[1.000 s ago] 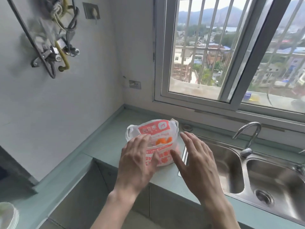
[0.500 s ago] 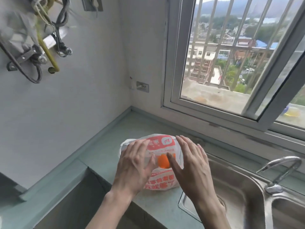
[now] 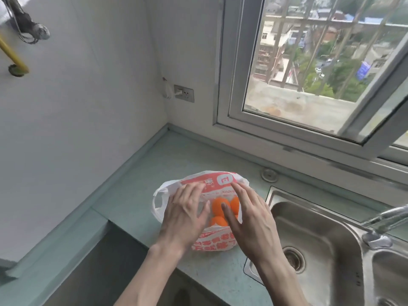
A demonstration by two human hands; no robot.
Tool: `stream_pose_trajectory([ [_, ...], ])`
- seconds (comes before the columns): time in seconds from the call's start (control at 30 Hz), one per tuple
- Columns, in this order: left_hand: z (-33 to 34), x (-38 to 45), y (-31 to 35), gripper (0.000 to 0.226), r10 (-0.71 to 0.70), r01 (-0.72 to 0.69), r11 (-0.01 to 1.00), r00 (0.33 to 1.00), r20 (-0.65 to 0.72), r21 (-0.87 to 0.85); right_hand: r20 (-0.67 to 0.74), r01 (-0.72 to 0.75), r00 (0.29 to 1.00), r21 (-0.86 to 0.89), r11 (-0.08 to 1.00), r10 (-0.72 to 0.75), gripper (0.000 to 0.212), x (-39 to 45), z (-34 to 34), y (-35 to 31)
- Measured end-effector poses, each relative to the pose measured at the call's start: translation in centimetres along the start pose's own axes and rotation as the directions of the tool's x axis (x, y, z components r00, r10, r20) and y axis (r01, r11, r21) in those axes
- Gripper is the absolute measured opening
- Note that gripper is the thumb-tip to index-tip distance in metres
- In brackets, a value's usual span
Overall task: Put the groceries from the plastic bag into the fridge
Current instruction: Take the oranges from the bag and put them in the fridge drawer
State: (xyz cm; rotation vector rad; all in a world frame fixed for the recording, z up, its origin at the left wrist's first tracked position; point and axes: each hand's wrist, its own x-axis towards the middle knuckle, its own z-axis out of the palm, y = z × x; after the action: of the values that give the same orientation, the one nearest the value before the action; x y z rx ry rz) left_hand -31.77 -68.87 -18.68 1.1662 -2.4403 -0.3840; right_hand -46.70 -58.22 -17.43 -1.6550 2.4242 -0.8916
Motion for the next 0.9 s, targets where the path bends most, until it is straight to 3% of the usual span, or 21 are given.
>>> stream_pose_trajectory([
  [0.43,6.8,6.6,-6.9,0.053,0.075,-0.053,0.995,0.949,0.305,-0.081,0.079,-0.225,0.968,-0.155,0.962,0.239,0.052,4.4,7.5,-0.7],
  [0.63,9.0,9.1,-8.8,0.047,0.153,-0.109,0.986,0.901,0.407,-0.128,0.311,-0.317,0.835,-0.402,0.859,0.454,0.048,5.6,11.3,-0.1],
  [0.9,13.9,11.2,-8.6,0.044,0.257,-0.253,0.963,0.773,0.58,-0.089,0.37,-0.391,0.708,-0.503,0.771,0.601,0.042,6.3,13.7,1.0],
])
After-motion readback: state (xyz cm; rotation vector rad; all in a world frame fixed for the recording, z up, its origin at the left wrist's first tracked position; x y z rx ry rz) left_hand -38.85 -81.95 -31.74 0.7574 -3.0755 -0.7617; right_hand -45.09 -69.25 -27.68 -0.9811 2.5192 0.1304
